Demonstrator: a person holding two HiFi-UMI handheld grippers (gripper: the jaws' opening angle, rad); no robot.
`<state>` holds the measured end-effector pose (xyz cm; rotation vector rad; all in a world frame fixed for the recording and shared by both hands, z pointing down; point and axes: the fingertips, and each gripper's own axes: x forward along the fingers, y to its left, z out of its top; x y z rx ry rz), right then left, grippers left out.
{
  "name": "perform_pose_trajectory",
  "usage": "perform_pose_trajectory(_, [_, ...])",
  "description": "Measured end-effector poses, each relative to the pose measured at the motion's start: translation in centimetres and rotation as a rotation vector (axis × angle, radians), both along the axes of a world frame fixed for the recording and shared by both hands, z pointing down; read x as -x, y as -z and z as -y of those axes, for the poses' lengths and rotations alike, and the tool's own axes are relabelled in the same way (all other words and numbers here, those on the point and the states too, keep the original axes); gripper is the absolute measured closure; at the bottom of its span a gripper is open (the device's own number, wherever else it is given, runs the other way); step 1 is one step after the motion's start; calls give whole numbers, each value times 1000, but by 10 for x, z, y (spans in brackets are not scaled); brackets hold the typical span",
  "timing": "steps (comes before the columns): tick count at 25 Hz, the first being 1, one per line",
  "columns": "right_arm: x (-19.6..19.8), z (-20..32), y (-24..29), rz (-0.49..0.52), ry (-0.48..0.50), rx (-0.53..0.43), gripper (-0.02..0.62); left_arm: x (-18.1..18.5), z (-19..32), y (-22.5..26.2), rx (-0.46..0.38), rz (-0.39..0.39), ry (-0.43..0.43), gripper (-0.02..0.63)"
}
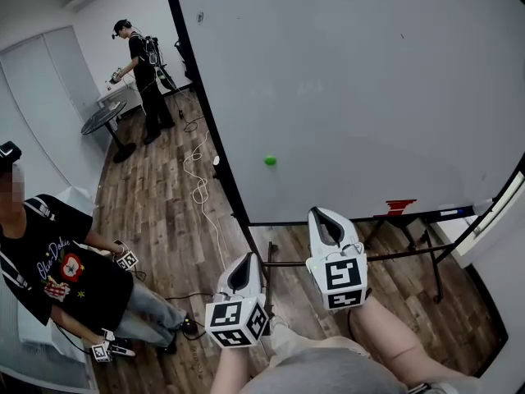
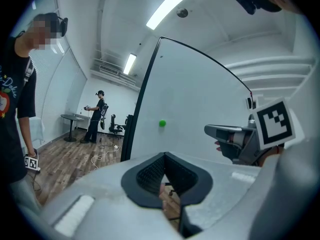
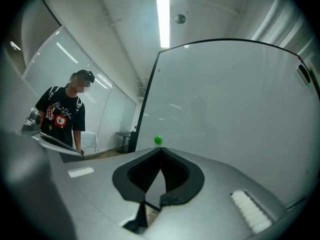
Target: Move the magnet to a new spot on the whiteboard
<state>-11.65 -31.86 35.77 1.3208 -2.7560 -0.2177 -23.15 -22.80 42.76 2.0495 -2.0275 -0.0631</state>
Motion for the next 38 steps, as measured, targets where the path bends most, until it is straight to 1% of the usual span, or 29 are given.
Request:
perform_pose_trajectory(6, [-32,-24,-14,1,-20,33,597,-21,-17,2,-7,0,-18,601])
perform_pose_trajectory(11, [-60,-32,-30,7,-34,60,597,-41,-20,-4,-2,7,-34,603])
perform_pose_trajectory(15, [-73,-42,-37,3,-29,61,597,-52,-24,-7,-3,8,-34,603])
perform_pose_trajectory(24, [-83,-51,-36,32,-12,68,597,-62,-30,-7,-4,8,-27,601])
perform_pose_trajectory(33, [-83,-53,-34,38,17,63,597,-69,-30,-9,-2,4,-21,602])
perform_pose_trajectory(38, [-77,-56,-33,51,33,81,598,-63,-32,-6,-2,2,-14,603])
